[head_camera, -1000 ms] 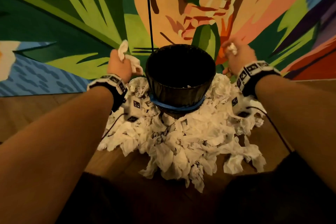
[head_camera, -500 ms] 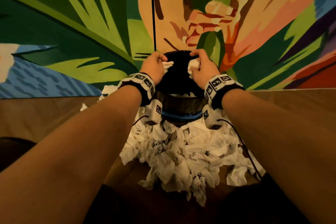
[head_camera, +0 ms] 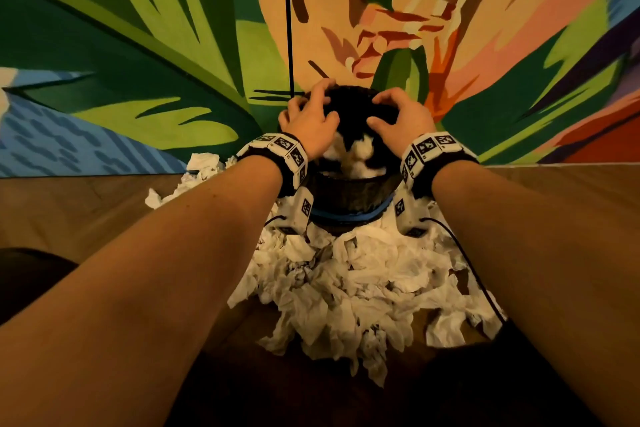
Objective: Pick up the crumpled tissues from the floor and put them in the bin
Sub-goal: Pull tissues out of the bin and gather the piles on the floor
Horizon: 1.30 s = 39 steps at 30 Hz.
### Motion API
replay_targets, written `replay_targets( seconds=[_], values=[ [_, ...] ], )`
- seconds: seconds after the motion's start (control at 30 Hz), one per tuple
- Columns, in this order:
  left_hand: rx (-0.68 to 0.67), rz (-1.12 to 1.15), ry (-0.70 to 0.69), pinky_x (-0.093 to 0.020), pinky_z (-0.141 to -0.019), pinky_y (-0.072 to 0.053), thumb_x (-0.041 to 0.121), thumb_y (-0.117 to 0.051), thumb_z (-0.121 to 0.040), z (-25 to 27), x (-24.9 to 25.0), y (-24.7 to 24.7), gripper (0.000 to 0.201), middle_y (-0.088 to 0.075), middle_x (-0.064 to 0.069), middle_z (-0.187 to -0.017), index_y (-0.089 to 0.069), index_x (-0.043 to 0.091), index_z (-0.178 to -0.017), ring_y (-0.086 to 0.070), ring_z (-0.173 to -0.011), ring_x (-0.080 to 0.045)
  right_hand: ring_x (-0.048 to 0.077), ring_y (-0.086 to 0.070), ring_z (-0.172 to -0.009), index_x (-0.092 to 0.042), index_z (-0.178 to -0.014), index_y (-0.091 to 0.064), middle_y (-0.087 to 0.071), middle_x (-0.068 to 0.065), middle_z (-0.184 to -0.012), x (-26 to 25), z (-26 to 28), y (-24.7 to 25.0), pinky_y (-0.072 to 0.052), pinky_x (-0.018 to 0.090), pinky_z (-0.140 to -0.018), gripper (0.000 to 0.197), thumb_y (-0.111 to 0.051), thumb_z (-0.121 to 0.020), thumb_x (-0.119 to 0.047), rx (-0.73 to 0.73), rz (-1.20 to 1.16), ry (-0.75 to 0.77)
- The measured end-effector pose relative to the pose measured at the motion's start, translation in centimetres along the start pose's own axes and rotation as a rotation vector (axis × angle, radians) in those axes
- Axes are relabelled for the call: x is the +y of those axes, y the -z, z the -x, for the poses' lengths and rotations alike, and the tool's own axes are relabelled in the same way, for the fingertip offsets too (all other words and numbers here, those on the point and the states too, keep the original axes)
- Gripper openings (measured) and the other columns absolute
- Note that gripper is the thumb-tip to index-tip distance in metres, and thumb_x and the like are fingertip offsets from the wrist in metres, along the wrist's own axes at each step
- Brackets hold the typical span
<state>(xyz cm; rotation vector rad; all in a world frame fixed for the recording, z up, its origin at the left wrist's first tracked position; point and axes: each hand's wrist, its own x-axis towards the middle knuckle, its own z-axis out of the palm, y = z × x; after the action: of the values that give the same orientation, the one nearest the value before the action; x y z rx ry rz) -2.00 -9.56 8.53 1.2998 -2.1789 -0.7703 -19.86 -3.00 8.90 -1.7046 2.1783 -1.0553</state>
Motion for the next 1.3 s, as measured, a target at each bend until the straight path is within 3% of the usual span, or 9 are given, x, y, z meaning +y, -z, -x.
replay_targets(
  seconds=[0.13,0.27,0.37,0.47,0.6,0.8,0.97,1.13,1.3],
  values=[
    [0.072,0.084,-0.047,-0.045,-0.104,-0.02,0.023,-0.041,-0.093,0.3,-0.3,0.8,0.051,-0.053,0.012,-0.139,-0.033,0.041,-0.139,-0.028,-0.133,-0.025,0.018,-0.059,-0.106,-0.025,-0.102,-0.061,-0.065,-0.003,-0.11,1.8,0.2,1.2,-0.044,0.027,-0.088,0.01,-0.06,-0.092,-0.027,0.1,-0.006,-0.025],
    [0.175,0.12,-0.185,-0.038,-0.096,-0.035,0.027,-0.042,-0.098,1.6,-1.0,1.5,0.026,-0.061,0.021,-0.096,-0.054,0.031,-0.121,-0.042,-0.107,-0.02,0.023,-0.057,-0.087,-0.022,-0.092,-0.059,-0.064,0.002,-0.092,4.9,2.1,2.3,-0.045,0.034,-0.078,0.01,-0.052,-0.093,-0.027,0.195,0.006,-0.106],
    [0.182,0.156,-0.342,-0.015,-0.062,-0.038,0.028,-0.045,-0.099,3.5,-1.5,1.5,0.014,-0.053,0.022,-0.066,-0.059,0.027,-0.1,-0.048,-0.068,0.001,0.024,-0.054,-0.077,-0.021,-0.084,-0.055,-0.059,0.003,-0.08,7.9,4.5,2.8,-0.036,0.03,-0.069,0.014,-0.049,-0.094,-0.028,0.203,0.063,-0.222],
    [0.034,0.094,-0.45,-0.01,-0.048,-0.031,0.032,-0.046,-0.098,5.9,-1.9,0.7,0.011,-0.055,0.014,-0.059,-0.056,0.032,-0.093,-0.05,-0.05,-0.004,0.029,-0.058,-0.076,-0.016,-0.084,-0.059,-0.061,0.004,-0.075,10.0,6.7,3.0,-0.044,0.032,-0.066,0.025,-0.047,-0.096,-0.034,0.05,0.109,-0.37],
    [-0.252,-0.243,-0.575,-0.023,-0.046,-0.037,0.037,-0.045,-0.096,8.7,-2.9,-1.3,0.014,-0.047,0.01,-0.048,-0.056,0.03,-0.09,-0.045,-0.043,-0.003,0.031,-0.058,-0.076,-0.017,-0.071,-0.057,-0.06,0.006,-0.071,9.3,8.9,2.5,-0.043,0.032,-0.066,0.032,-0.047,-0.096,-0.034,-0.274,0.34,-0.243],
    [-0.616,-0.345,-0.322,-0.025,-0.057,-0.038,0.04,-0.055,-0.094,11.7,-6.0,-4.6,0.017,-0.053,0.014,-0.064,-0.065,0.027,-0.096,-0.049,-0.058,-0.003,0.023,-0.05,-0.075,-0.02,-0.072,-0.054,-0.054,0.004,-0.077,5.7,10.6,-0.6,-0.042,0.03,-0.069,0.027,-0.052,-0.096,-0.032,-0.653,0.379,-0.118],
    [-0.879,-0.42,-0.169,-0.025,-0.068,-0.042,0.055,-0.074,-0.076,14.6,-8.1,-7.5,0.042,-0.053,0.013,-0.081,-0.059,0.032,-0.109,-0.055,-0.079,-0.013,0.014,-0.053,-0.086,-0.023,-0.101,-0.067,-0.059,-0.007,-0.092,3.7,13.3,-4.4,-0.041,0.027,-0.074,0.026,-0.068,-0.086,-0.044,-1.074,0.526,-0.09],
    [-0.945,-0.518,-0.175,-0.029,-0.078,-0.045,0.034,-0.081,-0.075,16.4,-8.5,-9.1,0.056,-0.057,0.002,-0.108,-0.057,0.029,-0.125,-0.058,-0.101,-0.024,0.023,-0.053,-0.108,-0.028,-0.132,-0.047,-0.055,0.003,-0.13,2.7,16.2,-6.9,-0.043,0.032,-0.087,0.068,-0.077,-0.075,-0.051,-1.297,0.634,0.007],
    [-0.93,-0.664,-0.315,-0.039,-0.097,-0.043,0.021,-0.077,-0.08,17.2,-7.9,-10.6,0.068,-0.05,-0.006,-0.133,-0.047,0.031,-0.14,-0.048,-0.122,-0.031,0.032,-0.046,-0.128,-0.022,-0.149,-0.019,-0.041,0.012,-0.148,3.3,18.7,-8.7,-0.04,0.04,-0.098,0.105,-0.083,-0.069,-0.048,-1.305,0.74,0.032]
  ],
)
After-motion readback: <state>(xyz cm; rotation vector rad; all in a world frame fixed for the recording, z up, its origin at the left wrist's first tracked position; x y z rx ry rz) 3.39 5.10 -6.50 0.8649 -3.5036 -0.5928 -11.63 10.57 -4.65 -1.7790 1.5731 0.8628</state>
